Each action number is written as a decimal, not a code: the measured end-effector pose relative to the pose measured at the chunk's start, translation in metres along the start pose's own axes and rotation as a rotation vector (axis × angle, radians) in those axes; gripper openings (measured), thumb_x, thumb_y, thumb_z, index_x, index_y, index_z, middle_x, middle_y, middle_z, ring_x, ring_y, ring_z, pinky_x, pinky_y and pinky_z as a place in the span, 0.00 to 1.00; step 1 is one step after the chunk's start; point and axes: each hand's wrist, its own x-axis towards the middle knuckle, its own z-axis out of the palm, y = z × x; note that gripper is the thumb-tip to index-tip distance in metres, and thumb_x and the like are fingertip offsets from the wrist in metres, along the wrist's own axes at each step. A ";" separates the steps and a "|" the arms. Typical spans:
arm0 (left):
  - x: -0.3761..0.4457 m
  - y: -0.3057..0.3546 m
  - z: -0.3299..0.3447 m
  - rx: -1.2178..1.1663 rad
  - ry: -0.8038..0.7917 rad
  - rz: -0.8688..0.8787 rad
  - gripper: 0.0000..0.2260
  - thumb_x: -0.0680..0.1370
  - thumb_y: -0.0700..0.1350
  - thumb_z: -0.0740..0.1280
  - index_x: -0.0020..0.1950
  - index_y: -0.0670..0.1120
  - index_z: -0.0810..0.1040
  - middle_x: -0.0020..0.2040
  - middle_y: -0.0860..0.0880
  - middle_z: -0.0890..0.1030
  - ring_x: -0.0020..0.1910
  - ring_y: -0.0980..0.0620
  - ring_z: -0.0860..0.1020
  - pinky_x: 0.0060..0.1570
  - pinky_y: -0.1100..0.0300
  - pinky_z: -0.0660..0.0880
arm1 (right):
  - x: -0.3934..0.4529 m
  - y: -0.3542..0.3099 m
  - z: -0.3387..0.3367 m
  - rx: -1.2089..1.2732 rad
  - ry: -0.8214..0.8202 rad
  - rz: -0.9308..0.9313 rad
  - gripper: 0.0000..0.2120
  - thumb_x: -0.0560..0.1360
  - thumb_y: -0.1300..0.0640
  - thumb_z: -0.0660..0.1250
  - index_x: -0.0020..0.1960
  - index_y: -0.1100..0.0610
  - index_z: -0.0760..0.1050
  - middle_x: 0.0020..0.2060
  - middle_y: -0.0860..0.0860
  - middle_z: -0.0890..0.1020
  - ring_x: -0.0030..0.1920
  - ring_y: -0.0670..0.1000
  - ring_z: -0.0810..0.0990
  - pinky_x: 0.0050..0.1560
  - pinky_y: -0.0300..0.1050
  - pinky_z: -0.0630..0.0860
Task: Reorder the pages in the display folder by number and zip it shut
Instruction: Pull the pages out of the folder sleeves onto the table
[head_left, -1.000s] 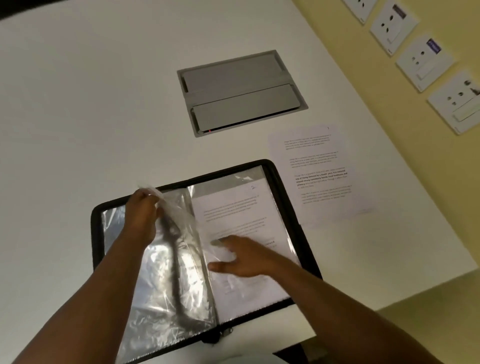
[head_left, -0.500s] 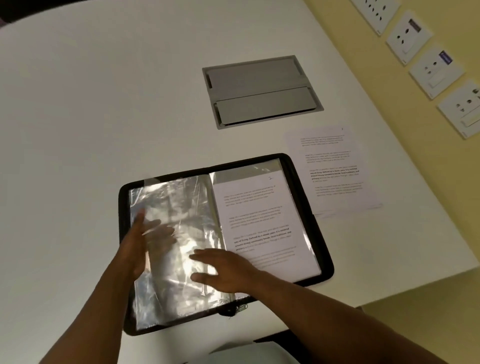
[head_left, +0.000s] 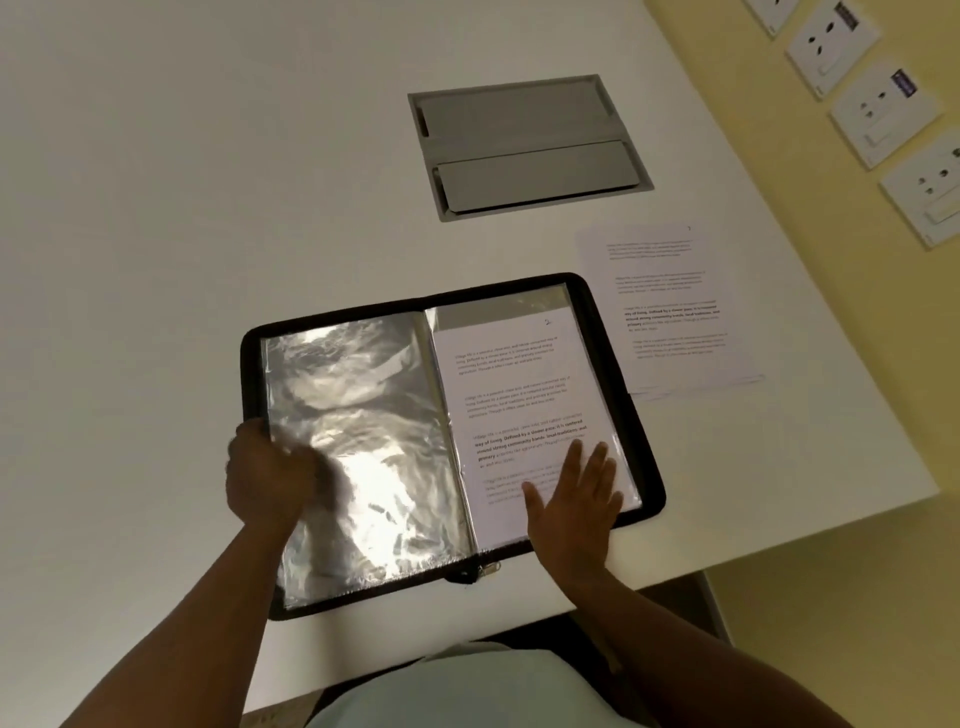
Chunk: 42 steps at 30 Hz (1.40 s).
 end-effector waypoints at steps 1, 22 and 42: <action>-0.005 0.001 0.001 0.056 0.064 0.093 0.25 0.70 0.44 0.73 0.65 0.40 0.70 0.57 0.36 0.75 0.55 0.32 0.75 0.52 0.41 0.74 | -0.002 0.000 0.001 0.032 -0.010 0.017 0.45 0.76 0.34 0.56 0.78 0.55 0.34 0.78 0.61 0.40 0.78 0.62 0.42 0.75 0.65 0.50; -0.041 0.084 0.048 0.139 -0.401 0.700 0.22 0.74 0.50 0.66 0.67 0.45 0.73 0.63 0.46 0.77 0.62 0.44 0.74 0.59 0.53 0.71 | 0.120 -0.010 -0.087 0.581 -0.202 0.130 0.14 0.74 0.53 0.72 0.54 0.55 0.70 0.49 0.51 0.79 0.39 0.43 0.77 0.34 0.39 0.76; 0.000 0.217 0.082 0.250 -0.313 0.543 0.26 0.78 0.46 0.66 0.75 0.47 0.64 0.76 0.47 0.64 0.74 0.45 0.62 0.71 0.48 0.64 | 0.273 -0.071 -0.132 0.516 -0.187 -0.381 0.05 0.76 0.55 0.70 0.43 0.53 0.78 0.34 0.41 0.77 0.39 0.47 0.78 0.33 0.34 0.67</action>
